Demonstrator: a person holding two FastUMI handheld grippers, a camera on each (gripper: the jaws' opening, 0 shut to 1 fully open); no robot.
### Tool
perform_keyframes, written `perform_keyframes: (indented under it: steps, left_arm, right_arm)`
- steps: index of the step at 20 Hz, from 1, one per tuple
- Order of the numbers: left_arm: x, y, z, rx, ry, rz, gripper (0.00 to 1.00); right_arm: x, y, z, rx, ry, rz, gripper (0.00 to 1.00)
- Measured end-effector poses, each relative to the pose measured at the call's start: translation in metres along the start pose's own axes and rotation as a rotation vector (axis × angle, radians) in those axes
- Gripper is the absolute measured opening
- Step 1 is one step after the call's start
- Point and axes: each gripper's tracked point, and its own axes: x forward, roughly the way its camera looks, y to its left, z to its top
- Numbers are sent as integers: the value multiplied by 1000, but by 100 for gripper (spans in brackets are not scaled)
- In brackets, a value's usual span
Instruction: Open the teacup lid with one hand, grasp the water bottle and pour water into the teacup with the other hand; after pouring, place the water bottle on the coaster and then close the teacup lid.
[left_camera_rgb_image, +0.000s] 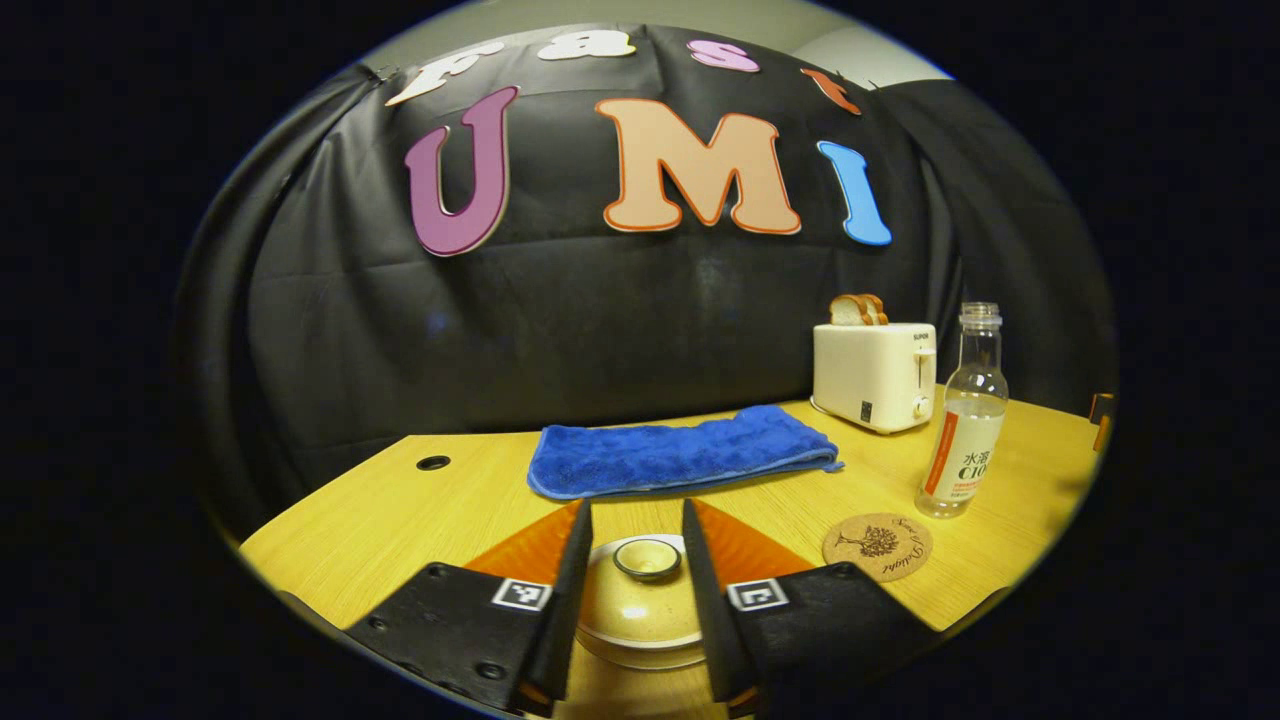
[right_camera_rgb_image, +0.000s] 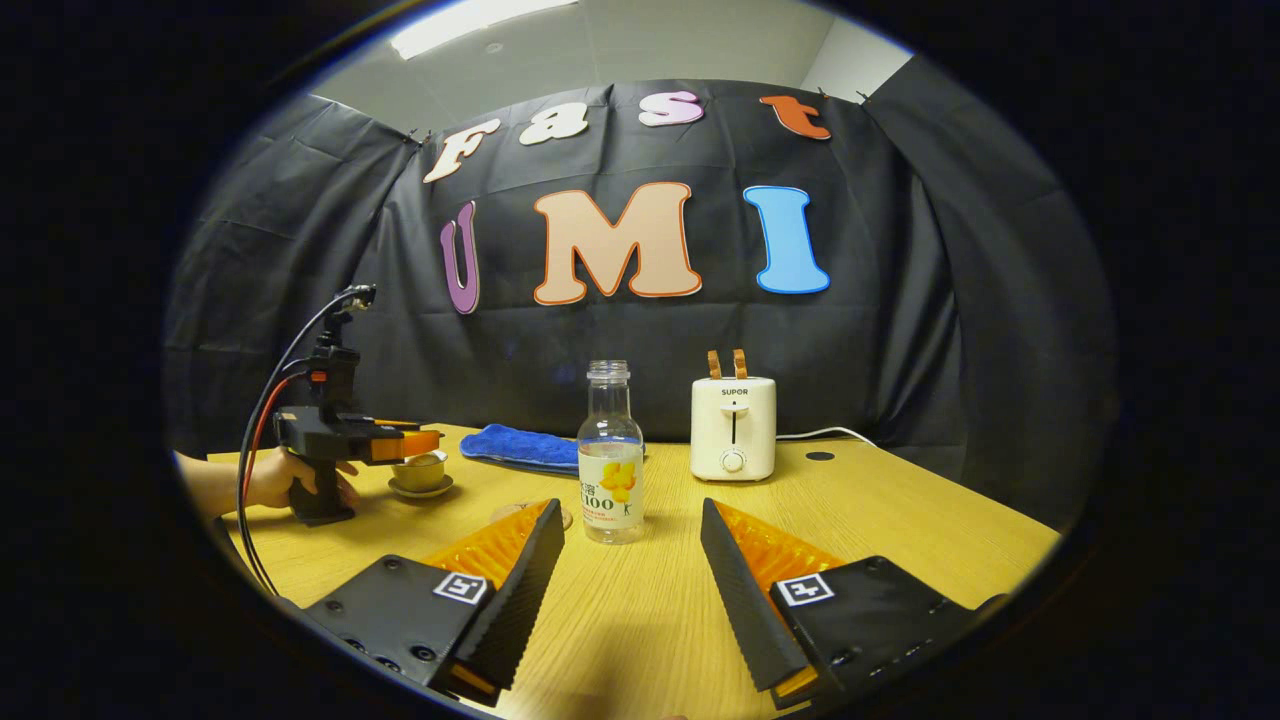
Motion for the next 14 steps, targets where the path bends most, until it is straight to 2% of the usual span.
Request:
perform_keyframes:
  steps: [1, 2, 3, 4, 5, 8, 9, 10, 14]
  left_arm:
    - [-1, 1, 5, -16, -31, -2, 65]
    - [-4, 1, 11, -36, -71, -13, 74]
    - [-1, 0, 17, -45, -93, -16, 92]
    - [-1, 2, 11, -35, -74, -6, 98]
    - [-3, 2, 10, -37, -79, -6, 97]
    - [-4, 4, 11, -39, -84, 4, 96]
    - [-4, 5, 12, -42, -88, 16, 96]
    - [-5, 6, 11, -44, -82, 25, 96]
    - [-27, 7, 9, -44, -81, 41, 97]
  right_arm:
    - [1, 0, 0, 0, 0, 0, 88]
    - [0, 0, 1, 0, 0, 0, 84]
    - [0, 0, 0, 1, -1, 0, 88]
    - [0, 0, 1, 0, 0, 0, 88]
    - [0, 0, 0, 1, 0, 0, 93]
    - [0, 0, 1, 0, 0, 0, 93]
    - [-1, 0, 1, 1, 0, 0, 88]
    - [0, 0, 1, 1, -1, 0, 93]
    - [0, 0, 1, 1, -1, 0, 93]
